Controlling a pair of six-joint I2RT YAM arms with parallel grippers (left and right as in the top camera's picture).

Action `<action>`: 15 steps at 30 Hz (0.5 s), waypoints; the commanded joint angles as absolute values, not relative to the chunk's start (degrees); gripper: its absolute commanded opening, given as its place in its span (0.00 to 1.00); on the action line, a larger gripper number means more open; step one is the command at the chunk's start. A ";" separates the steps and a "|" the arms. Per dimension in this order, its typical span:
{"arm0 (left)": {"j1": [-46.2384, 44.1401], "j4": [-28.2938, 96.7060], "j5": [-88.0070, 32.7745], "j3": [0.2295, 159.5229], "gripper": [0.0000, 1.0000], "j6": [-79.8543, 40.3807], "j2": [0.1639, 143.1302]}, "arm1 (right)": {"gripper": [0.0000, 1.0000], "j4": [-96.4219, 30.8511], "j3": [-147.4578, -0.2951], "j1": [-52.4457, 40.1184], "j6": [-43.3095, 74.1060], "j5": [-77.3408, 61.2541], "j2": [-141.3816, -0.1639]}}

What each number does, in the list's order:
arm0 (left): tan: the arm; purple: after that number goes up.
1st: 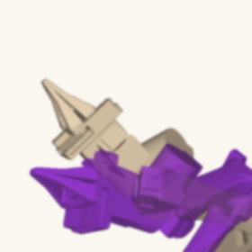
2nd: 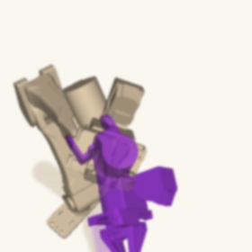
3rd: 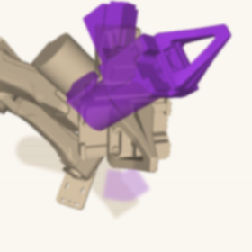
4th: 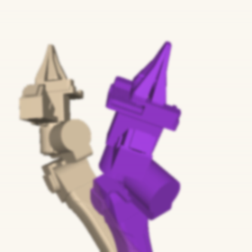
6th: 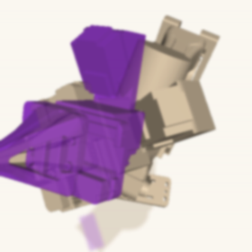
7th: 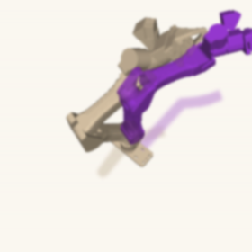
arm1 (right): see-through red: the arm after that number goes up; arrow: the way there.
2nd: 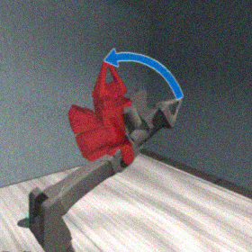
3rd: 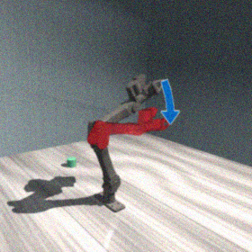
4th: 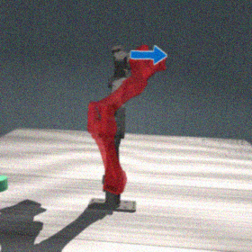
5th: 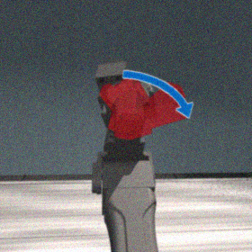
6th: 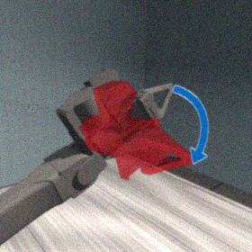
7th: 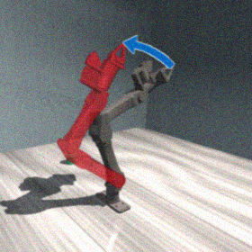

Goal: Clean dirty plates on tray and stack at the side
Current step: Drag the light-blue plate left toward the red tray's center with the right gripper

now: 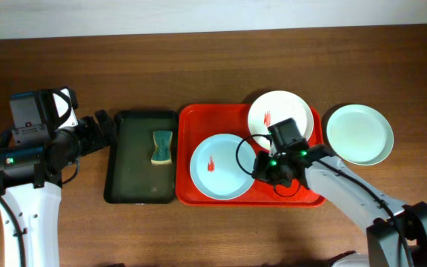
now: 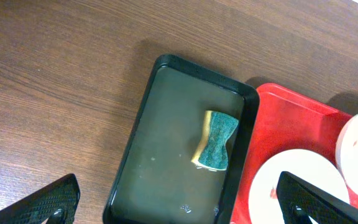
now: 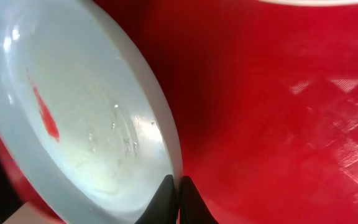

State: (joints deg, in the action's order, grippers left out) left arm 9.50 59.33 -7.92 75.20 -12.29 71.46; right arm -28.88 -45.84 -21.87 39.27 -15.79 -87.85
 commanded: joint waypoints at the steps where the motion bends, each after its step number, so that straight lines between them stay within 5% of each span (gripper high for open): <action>1: 9.54 59.27 -7.49 75.26 0.99 -12.80 70.63 | 0.04 -28.67 -45.95 -23.29 40.99 -7.46 -88.47; 5: 9.54 59.27 -7.49 75.26 0.99 -12.80 70.63 | 0.04 -28.84 -45.95 -23.29 40.99 -6.42 -88.51; 7: 9.54 59.27 -7.49 75.26 0.99 -12.80 70.63 | 0.41 -29.30 -45.95 -23.29 40.91 -6.33 -88.51; 8: 9.54 59.27 -7.49 75.26 0.99 -12.80 70.63 | 0.45 -28.82 -45.95 -23.29 40.75 -5.48 -88.51; 15: 9.54 59.27 -7.49 75.26 0.99 -12.80 70.63 | 0.39 -23.73 -45.93 -23.29 37.21 1.72 -89.36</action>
State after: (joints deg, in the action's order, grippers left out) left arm 9.50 59.33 -7.92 75.20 -12.29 71.46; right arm -25.87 -45.84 -22.98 39.94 -0.86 -88.16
